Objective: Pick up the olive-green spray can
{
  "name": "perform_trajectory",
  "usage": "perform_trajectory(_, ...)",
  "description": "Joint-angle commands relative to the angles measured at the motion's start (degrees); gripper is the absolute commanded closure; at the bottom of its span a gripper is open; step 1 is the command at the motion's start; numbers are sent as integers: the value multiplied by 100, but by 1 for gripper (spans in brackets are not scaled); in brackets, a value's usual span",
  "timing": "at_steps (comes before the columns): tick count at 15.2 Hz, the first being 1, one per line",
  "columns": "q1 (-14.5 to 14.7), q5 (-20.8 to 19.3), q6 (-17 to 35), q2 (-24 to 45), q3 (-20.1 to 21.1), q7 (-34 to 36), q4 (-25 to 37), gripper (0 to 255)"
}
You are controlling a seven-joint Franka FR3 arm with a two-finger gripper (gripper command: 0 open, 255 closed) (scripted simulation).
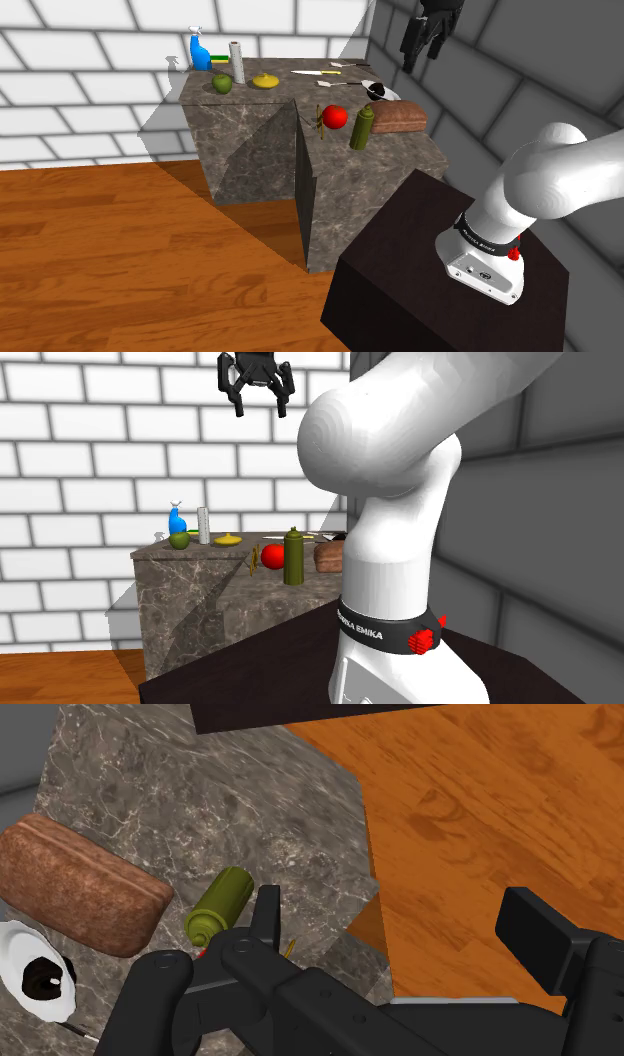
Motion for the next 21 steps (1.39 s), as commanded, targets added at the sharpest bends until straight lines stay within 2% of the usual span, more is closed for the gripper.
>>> perform_trajectory(1,0,0,0,0,0,0,0,0)
perform_trajectory(11,-286,-736,1548,1454,-575,-702,-278,0)
perform_trajectory(21,-577,-1328,2919,3424,-1041,-1226,209,0)
